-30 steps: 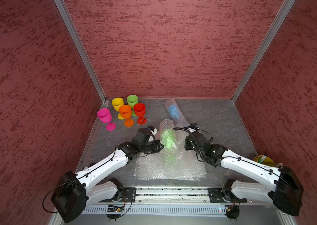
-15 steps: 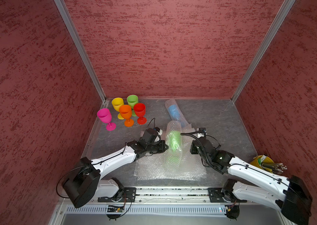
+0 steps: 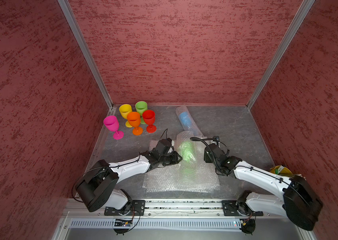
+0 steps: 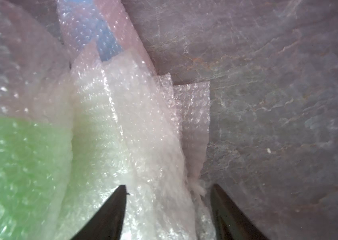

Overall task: Unpack wine glasses from bubble wrap
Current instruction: Unwrap the bubble wrap.

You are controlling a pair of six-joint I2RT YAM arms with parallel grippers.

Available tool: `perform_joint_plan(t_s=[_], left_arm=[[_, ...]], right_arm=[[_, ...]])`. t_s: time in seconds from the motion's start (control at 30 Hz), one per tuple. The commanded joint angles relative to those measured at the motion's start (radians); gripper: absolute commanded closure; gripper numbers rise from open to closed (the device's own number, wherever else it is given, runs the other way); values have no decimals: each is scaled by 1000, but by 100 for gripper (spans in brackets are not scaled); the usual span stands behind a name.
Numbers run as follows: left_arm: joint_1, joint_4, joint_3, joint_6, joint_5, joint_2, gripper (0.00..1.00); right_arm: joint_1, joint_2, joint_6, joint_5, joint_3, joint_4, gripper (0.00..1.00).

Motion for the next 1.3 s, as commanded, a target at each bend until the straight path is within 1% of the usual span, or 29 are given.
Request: perform_joint_plan(t_s=[0.0, 0.1, 0.17, 0.2, 0.3, 0.37, 0.43, 0.47, 0.53, 0.67, 0.77, 0.87, 0.93, 1.0, 1.03, 1.1, 1.13, 1.17, 1.2, 1.27], left_arm=[[12, 55, -17, -23, 16, 17, 54], [15, 58, -21, -31, 14, 8, 50], [19, 53, -24, -32, 16, -11, 47], [23, 43, -24, -32, 16, -26, 46], [39, 9, -29, -27, 7, -85, 40], [53, -23, -29, -19, 1, -134, 36], [69, -59, -25, 0, -2, -178, 33], [79, -81, -23, 12, -3, -201, 31], [104, -130, -19, 31, 2, -243, 30], [182, -248, -5, 61, 18, -371, 30], [222, -368, 33, 111, -26, -491, 30], [259, -447, 64, 150, -63, -601, 28], [298, -483, 79, 167, -67, -661, 28], [336, -510, 95, 177, -54, -697, 28], [357, -527, 105, 182, -43, -709, 28], [395, -559, 127, 194, -7, -715, 28], [413, -577, 138, 199, 11, -713, 28], [424, -588, 146, 200, 23, -711, 27], [429, -595, 151, 203, 33, -707, 28], [429, -594, 149, 202, 52, -701, 28]], right_arm=[[-3, -47, 7, 13, 75, -33, 22], [-3, -128, 1, 17, 113, -70, 22], [-3, -174, -5, 10, 148, -98, 24], [-3, -191, -12, -2, 162, -108, 28], [-4, -234, -21, -76, 192, -111, 43], [-3, -244, -9, -121, 200, -107, 58], [-4, -231, 9, -169, 185, -92, 66], [-4, -213, 13, -215, 174, -77, 67], [-4, -155, 25, -307, 159, -57, 67], [-3, -55, 56, -408, 122, -3, 70], [-4, 17, 62, -467, 114, 38, 70], [1, 95, 70, -537, 122, 89, 71], [27, 149, 74, -610, 156, 117, 72], [79, 184, 70, -707, 207, 154, 72], [110, 187, 76, -781, 225, 208, 70], [144, 145, 114, -909, 214, 361, 66], [148, 109, 140, -934, 197, 434, 64], [145, 77, 149, -925, 185, 457, 62], [138, 41, 139, -888, 181, 448, 62], [113, -3, 109, -825, 177, 390, 61]])
